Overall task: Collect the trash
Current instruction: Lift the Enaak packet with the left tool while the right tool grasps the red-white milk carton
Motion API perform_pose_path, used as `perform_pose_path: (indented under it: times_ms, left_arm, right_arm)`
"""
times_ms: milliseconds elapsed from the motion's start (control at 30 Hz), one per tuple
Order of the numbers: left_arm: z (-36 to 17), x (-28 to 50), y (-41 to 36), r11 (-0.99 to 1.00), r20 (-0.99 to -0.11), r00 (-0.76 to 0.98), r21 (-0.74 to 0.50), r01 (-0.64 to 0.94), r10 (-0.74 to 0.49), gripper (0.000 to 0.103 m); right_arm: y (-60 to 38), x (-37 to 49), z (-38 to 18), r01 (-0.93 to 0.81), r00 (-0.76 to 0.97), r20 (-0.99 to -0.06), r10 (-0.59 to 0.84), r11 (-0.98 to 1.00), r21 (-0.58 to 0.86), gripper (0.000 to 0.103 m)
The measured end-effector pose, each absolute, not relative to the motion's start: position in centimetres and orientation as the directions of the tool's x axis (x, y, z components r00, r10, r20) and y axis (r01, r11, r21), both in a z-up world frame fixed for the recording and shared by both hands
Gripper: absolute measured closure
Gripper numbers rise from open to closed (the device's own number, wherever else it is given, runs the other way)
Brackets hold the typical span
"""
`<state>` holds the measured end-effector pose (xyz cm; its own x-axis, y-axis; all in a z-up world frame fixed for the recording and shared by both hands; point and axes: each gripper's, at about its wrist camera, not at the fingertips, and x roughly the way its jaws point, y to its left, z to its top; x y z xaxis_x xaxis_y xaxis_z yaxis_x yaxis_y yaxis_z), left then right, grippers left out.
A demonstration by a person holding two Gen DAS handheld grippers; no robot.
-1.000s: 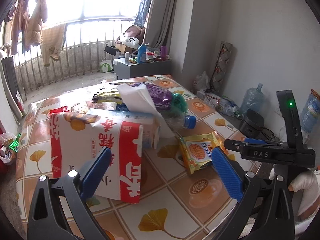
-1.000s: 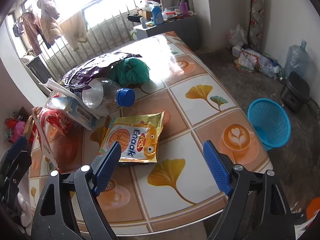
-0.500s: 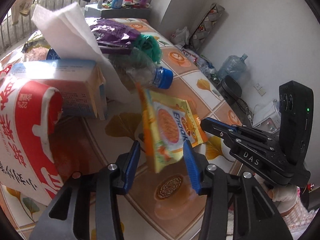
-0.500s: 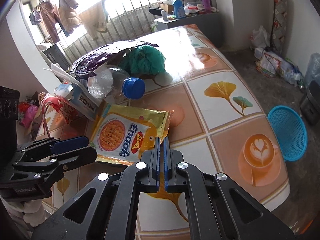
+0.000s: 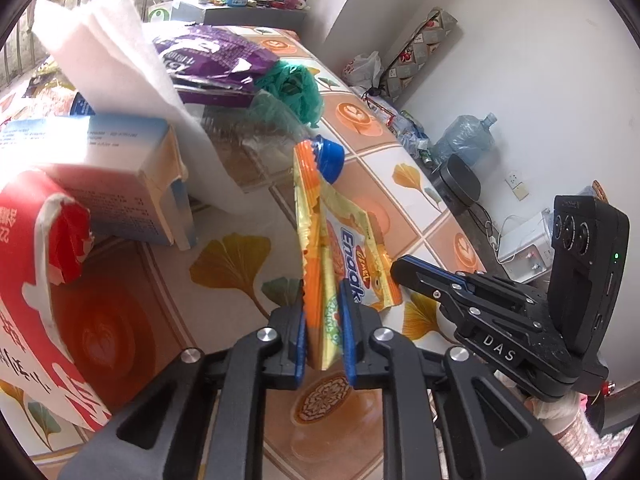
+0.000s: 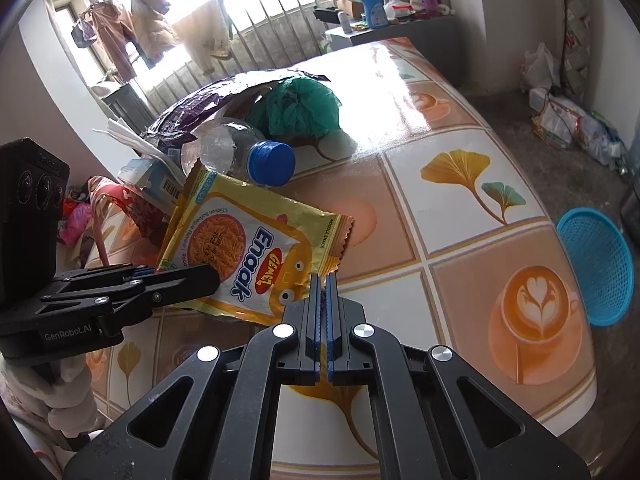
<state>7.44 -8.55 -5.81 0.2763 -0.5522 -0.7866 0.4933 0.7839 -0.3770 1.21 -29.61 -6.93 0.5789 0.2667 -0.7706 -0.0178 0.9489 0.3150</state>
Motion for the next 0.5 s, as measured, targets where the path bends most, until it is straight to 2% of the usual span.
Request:
perform_pose_path:
  times_ms: [100, 333, 433, 500]
  left_arm:
    - [-4.6, 6.8, -8.1, 0.766, -0.763, 0.298, -0.370, 0.526, -0.573, 0.092]
    - [0.5, 4.6, -4.1, 0.730, -0.647, 0.403, -0.374, 0.573, -0.647, 0.093]
    - [2.6, 3.9, -1.2, 0.757, -0.595, 0.491, -0.359, 0.545, -0.636, 0.093]
    - [3.7, 3.5, 1.2, 0.790, -0.573, 0.552, -0.353, 0.502, -0.606, 0.093]
  right_arm:
    - [-30.2, 0.7, -6.0, -0.018, 0.591, -0.756, 0.281, 0.942, 0.335, 0.102]
    - [-32.6, 0.2, -2.5, -0.021, 0.681, -0.635, 0.364, 0.877, 0.481, 0.097]
    - [-31.6, 1.3, -1.9, -0.065, 0.680, -0.592, 0.433, 0.839, 0.540, 0.088]
    - [-30.1, 2.4, -1.7, -0.106, 0.660, -0.564, 0.496, 0.805, 0.583, 0.079]
